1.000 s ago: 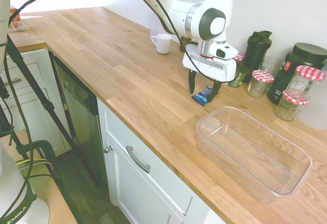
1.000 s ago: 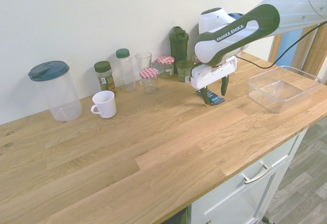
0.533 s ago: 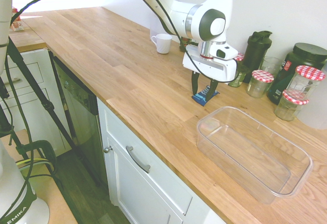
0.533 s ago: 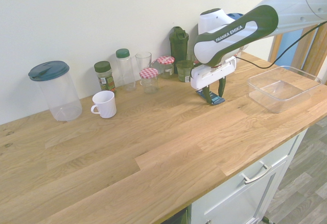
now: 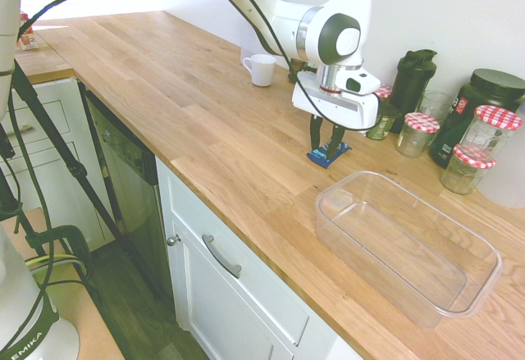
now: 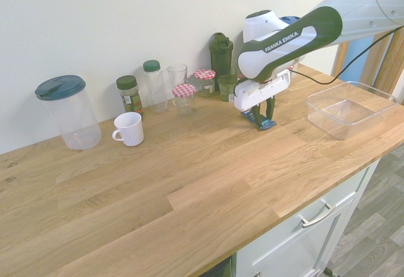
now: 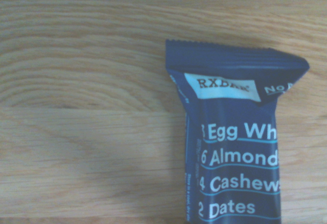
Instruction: Put the protein bar into the container
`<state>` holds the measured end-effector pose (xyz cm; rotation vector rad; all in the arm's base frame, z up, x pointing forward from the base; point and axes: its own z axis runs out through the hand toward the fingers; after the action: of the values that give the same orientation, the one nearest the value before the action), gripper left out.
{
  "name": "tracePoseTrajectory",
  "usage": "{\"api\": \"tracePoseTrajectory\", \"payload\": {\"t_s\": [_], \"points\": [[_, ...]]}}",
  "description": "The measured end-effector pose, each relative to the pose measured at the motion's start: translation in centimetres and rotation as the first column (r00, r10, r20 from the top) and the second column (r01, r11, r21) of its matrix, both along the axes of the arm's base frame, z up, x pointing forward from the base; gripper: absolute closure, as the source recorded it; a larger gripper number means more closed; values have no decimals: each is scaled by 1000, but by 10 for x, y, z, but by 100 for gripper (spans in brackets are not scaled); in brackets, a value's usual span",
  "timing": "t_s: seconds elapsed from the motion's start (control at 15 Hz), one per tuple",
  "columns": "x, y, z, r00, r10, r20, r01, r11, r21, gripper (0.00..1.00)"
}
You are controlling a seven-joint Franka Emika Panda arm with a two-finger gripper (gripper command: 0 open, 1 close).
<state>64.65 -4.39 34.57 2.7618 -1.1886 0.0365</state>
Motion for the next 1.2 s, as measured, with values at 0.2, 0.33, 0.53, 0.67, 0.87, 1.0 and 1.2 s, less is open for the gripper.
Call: {"api": "tracePoseTrajectory", "payload": {"t_s": [0.2,0.33,0.53,0.67,0.87,1.0,1.2], "points": [[1,-2,4,1000,-2,5,2,1000,-3,100],[1,-7,18,1000,-8,23,9,1000,-8,100],[-10,-12,62,998,-14,57,14,1000,-11,100],[-26,-14,91,996,-17,88,18,1000,-10,100],[-60,-33,122,992,-45,119,45,999,-5,100],[-86,-60,126,991,-69,118,69,998,1,100],[-125,-109,121,986,-103,130,101,995,21,100]]}}
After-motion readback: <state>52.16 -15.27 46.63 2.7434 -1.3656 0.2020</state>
